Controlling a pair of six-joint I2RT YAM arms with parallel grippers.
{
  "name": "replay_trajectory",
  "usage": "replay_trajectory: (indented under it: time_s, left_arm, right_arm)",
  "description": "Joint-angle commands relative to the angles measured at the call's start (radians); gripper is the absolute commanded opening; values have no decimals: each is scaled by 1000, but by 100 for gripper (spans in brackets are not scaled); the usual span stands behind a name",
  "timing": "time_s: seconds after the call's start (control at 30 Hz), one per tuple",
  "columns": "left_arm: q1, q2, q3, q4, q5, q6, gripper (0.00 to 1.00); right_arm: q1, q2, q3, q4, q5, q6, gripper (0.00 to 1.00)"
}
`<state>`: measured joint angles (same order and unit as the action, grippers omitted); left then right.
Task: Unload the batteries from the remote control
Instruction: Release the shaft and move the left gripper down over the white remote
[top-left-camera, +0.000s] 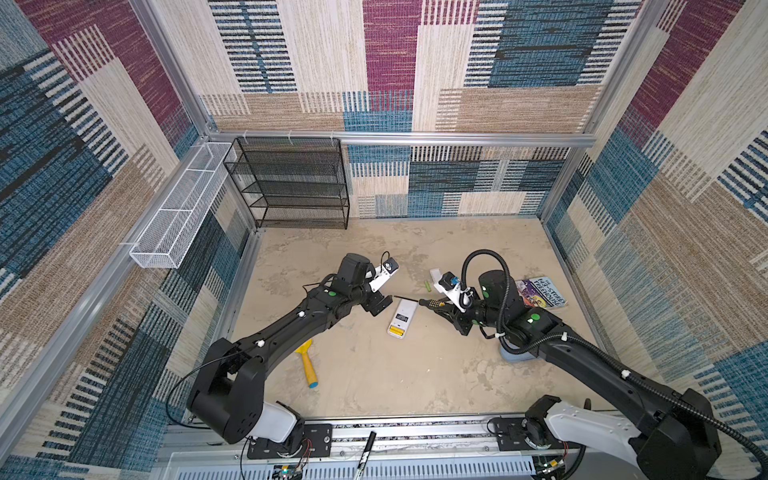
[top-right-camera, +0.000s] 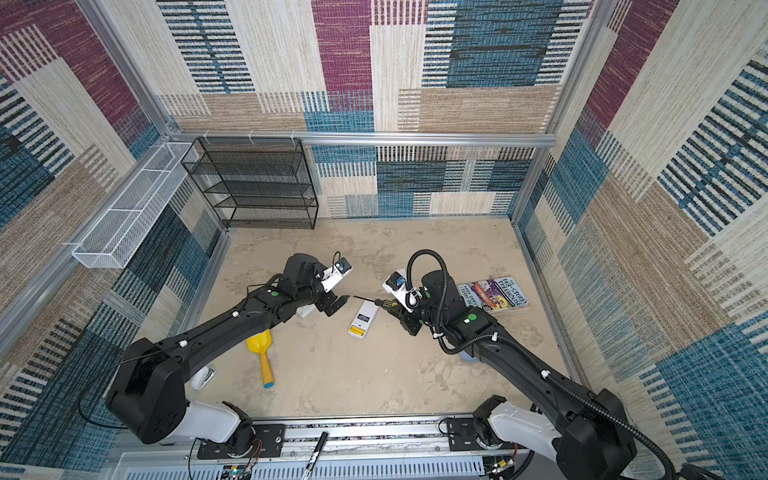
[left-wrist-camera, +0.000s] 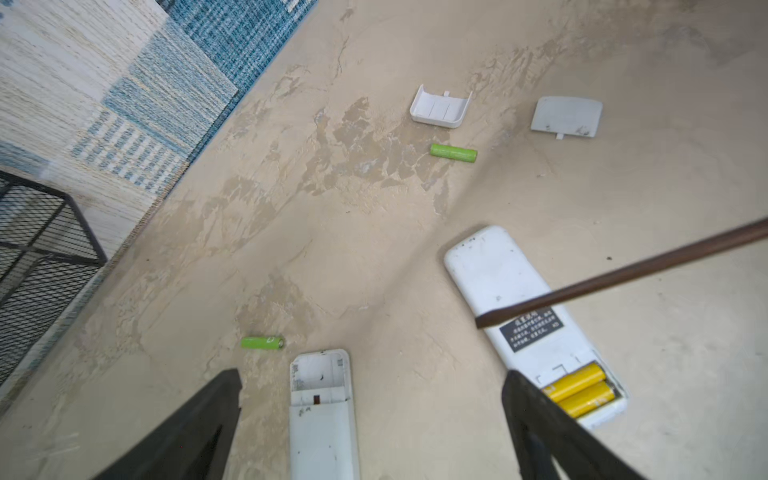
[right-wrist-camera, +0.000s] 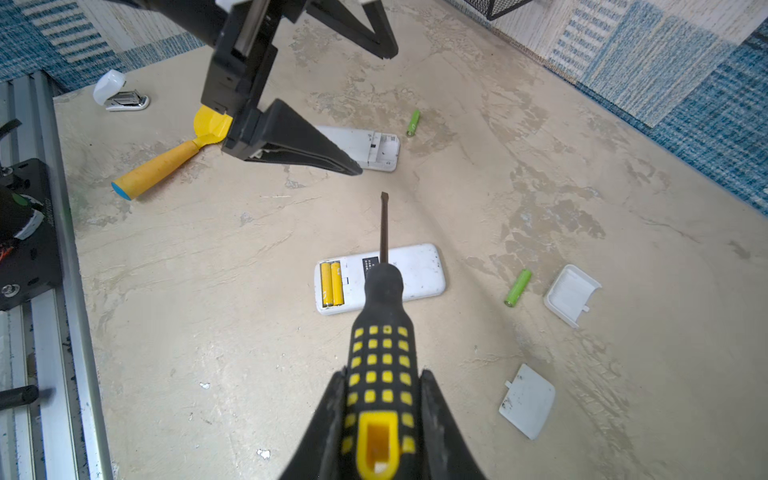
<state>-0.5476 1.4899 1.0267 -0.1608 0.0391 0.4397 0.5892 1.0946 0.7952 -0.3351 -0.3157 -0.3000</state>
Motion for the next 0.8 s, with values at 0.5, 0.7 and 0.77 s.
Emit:
replay_trajectory:
  time_s: [0.5,0.7,0.77]
  left_arm:
    - [-86,396,452,-526,30,-340,99]
    - [-104,510,564,-625,64,-376,99]
    - [-111,547,605,-655,67,-392,99]
  right_arm:
    - [50,-36,-11,-38,14,29,0]
    - [50,-36,-8,-35,0,26,0]
    - [52,-36,-8,-31,-1,25,0]
